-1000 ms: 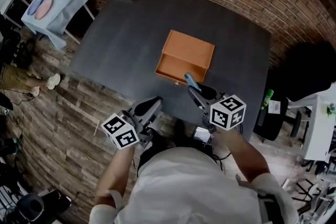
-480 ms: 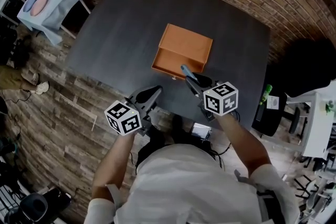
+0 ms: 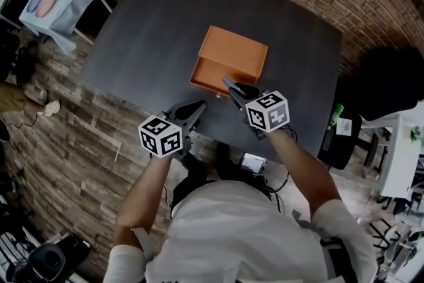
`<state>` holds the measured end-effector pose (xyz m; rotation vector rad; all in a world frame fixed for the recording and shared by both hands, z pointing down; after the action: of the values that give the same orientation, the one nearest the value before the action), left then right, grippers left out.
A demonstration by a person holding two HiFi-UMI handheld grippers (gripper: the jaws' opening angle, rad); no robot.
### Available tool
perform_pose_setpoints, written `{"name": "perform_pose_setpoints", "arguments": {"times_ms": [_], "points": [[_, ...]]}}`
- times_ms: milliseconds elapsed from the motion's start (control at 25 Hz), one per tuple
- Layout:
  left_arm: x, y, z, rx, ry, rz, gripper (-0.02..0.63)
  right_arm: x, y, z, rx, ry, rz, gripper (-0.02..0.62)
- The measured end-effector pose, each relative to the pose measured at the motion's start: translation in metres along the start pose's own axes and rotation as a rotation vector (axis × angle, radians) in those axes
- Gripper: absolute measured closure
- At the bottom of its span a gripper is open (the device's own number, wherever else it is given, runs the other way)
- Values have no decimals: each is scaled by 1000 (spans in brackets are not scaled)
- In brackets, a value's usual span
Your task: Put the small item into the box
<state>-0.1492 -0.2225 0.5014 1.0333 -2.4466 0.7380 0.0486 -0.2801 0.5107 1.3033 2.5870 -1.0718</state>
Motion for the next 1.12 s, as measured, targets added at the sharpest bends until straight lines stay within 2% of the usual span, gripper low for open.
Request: {"name": "perform_pose_setpoints", "arguments": {"times_ms": [440,640,1120], "points": [[11,-14,-9,49,21,20,591,-42,-49,-17,139,-30,-73,499],[18,-20,-19,72,41,48,591,-47,-78,-19,228,3,-77,499],[18,-23,-23,74,59,51,591,-65,-116,-25,393,56,-103,499]]}}
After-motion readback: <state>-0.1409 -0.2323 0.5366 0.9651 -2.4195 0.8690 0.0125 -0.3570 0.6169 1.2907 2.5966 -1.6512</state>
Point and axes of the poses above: the fingertips, and each gripper's own axes: y backward along the fingers, x to its left, z out of its top, the point moved 8 cm from there along y, backward along the fingers, and after that the axes turned 7 degrees about z, right-handed, at the moved point
